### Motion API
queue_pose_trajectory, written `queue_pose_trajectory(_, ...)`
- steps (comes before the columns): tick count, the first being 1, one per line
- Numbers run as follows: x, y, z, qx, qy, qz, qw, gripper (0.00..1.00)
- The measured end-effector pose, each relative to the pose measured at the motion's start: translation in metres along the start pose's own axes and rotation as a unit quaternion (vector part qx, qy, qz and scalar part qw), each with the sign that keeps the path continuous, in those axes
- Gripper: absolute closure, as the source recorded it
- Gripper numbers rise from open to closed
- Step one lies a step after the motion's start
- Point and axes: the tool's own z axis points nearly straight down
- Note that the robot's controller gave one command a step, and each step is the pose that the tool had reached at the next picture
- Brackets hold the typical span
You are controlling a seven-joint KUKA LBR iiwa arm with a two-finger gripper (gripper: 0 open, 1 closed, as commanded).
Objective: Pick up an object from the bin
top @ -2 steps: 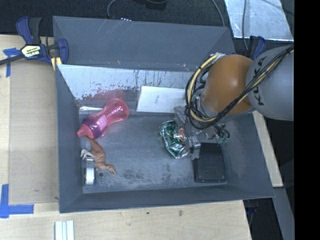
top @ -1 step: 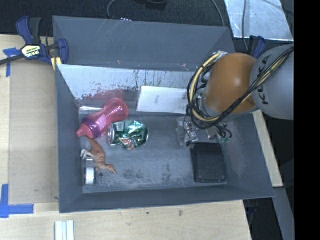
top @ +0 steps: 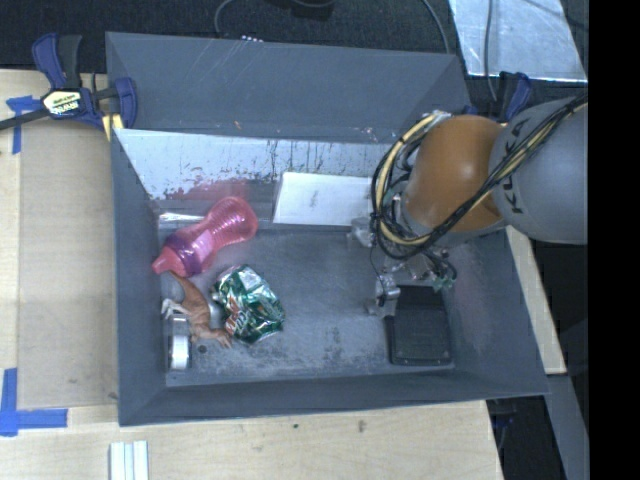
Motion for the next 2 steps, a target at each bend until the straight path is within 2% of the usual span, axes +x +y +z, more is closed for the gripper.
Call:
queue_pose_trajectory(1, 0.000, 0.000, 0.000, 0.000, -0.0001, 0.000, 1.0000, 0.00)
queue_pose_trajectory(2, 0.015, -0.012, -0.039, -0.001, 0.0030, -0.003, 1.0000, 0.00)
